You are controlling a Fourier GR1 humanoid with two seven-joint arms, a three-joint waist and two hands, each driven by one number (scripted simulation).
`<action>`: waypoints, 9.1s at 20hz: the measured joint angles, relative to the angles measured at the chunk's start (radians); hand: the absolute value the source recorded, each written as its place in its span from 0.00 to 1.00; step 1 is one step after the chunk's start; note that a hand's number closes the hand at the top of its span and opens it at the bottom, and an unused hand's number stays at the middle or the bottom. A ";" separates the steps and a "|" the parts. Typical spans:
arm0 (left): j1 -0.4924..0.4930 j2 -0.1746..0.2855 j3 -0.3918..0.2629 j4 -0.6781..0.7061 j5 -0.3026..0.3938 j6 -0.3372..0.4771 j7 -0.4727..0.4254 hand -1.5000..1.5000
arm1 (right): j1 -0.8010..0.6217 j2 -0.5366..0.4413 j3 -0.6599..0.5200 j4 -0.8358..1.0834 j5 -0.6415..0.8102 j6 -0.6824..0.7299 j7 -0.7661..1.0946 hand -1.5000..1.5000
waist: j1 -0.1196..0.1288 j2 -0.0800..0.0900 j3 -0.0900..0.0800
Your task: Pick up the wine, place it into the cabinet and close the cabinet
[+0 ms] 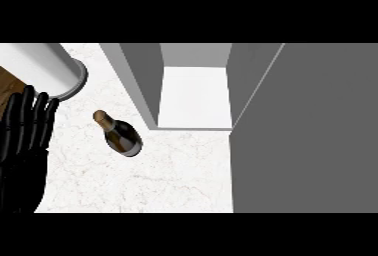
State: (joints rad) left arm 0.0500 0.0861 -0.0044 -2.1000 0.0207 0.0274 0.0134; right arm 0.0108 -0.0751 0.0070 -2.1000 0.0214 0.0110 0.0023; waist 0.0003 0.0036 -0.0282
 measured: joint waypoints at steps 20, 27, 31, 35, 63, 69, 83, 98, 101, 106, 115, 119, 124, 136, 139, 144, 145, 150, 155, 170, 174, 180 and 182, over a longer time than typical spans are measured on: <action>-0.322 -0.085 -0.519 0.217 -0.146 0.736 0.172 0.00 | 0.148 -0.074 0.080 -0.292 -0.237 0.158 0.285 0.00 | -0.011 -0.005 0.028; -0.443 -0.086 -0.602 0.227 -0.230 0.877 0.314 0.00 | 0.111 -0.064 0.104 -0.310 -0.228 0.129 0.366 0.00 | -0.007 -0.006 0.028; -0.456 -0.086 -0.619 0.211 -0.277 0.912 0.363 0.00 | 0.073 -0.055 0.123 -0.318 -0.218 0.094 0.414 0.00 | -0.005 -0.006 0.028; -0.467 -0.085 -0.599 0.168 -0.355 0.909 0.460 0.00 | 0.063 -0.061 0.120 -0.322 -0.212 0.088 0.437 0.00 | -0.003 -0.007 0.029; -0.160 -0.002 -0.345 -0.080 -0.308 0.744 0.509 0.00 | -0.001 -0.062 0.086 -0.365 -0.179 0.062 0.531 0.00 | -0.006 -0.005 0.028; -0.087 0.000 -0.268 -0.025 -0.128 0.674 0.376 0.00 | -0.036 -0.059 0.093 -0.370 -0.170 0.050 0.564 0.00 | -0.005 -0.005 0.027; 0.004 -0.057 -0.141 0.246 0.079 0.527 0.012 0.00 | -0.040 -0.045 0.097 -0.382 -0.156 0.057 0.590 0.00 | -0.006 -0.005 0.028; 0.018 -0.072 -0.022 0.519 0.212 0.368 -0.244 0.00 | -0.063 -0.037 0.069 -0.383 -0.146 0.074 0.605 0.00 | -0.005 -0.004 0.028; 0.005 -0.076 -0.018 0.562 0.218 0.350 -0.274 0.00 | -0.055 -0.040 0.060 -0.389 -0.148 0.081 0.612 0.00 | -0.006 -0.005 0.028; -0.065 -0.081 -0.014 0.681 0.253 0.343 -0.336 0.00 | -0.084 -0.030 0.079 -0.391 -0.140 0.066 0.636 0.00 | -0.008 -0.005 0.028; -0.085 -0.063 0.021 0.781 0.286 0.285 -0.402 0.00 | -0.093 -0.021 0.085 -0.393 -0.130 0.064 0.649 0.00 | -0.005 -0.005 0.028; -0.109 -0.074 0.032 0.855 0.291 0.268 -0.454 0.00 | -0.092 -0.017 0.080 -0.393 -0.128 0.066 0.649 0.00 | -0.006 -0.004 0.028; -0.147 -0.077 0.059 0.956 0.301 0.234 -0.507 0.00 | -0.085 -0.016 0.070 -0.393 -0.129 0.080 0.644 0.00 | -0.007 -0.004 0.028; -0.245 -0.083 0.100 1.188 0.340 0.161 -0.626 0.00 | -0.116 -0.011 0.086 -0.393 -0.112 0.069 0.671 0.00 | -0.006 -0.004 0.028; -0.279 -0.079 0.120 1.239 0.356 0.143 -0.649 0.00 | -0.108 -0.008 0.085 -0.392 -0.111 0.076 0.657 0.00 | -0.007 -0.004 0.028; -0.277 -0.079 0.120 1.267 0.392 0.088 -0.693 1.00 | -0.088 -0.011 0.069 -0.397 -0.114 0.085 0.654 0.00 | -0.008 -0.004 0.028; -0.286 -0.076 0.121 1.274 0.395 0.075 -0.694 1.00 | -0.095 -0.014 0.066 -0.399 -0.116 0.084 0.666 0.00 | -0.009 -0.005 0.028; -0.313 -0.069 0.096 1.314 0.368 0.028 -0.718 1.00 | -0.116 -0.005 0.071 -0.393 -0.115 0.081 0.673 0.00 | -0.008 -0.004 0.028; -0.333 -0.030 0.067 1.347 0.313 0.010 -0.735 1.00 | -0.117 0.000 0.071 -0.392 -0.114 0.079 0.676 0.00 | -0.009 -0.005 0.028; -0.112 0.159 0.019 1.052 0.250 -0.161 -0.750 1.00 | -0.106 0.004 0.049 -0.383 -0.116 0.098 0.661 0.00 | 0.000 -0.007 0.029; -0.077 0.148 0.009 0.902 0.269 -0.148 -0.695 1.00 | -0.113 0.005 0.042 -0.381 -0.120 0.100 0.670 0.00 | 0.002 -0.007 0.029; -0.020 0.131 -0.034 0.628 0.321 -0.135 -0.506 1.00 | -0.107 0.018 0.050 -0.376 -0.120 0.103 0.661 0.00 | 0.004 -0.008 0.029; -0.002 0.119 -0.056 0.559 0.318 -0.122 -0.462 1.00 | -0.125 0.010 0.036 -0.376 -0.122 0.102 0.672 0.00 | 0.003 -0.007 0.029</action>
State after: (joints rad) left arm 0.0476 0.2051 -0.0605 -1.5406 0.3386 -0.0943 -0.4485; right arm -0.1145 -0.0649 0.0433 -2.4764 -0.1003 0.1134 0.6743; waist 0.0036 -0.0036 0.0008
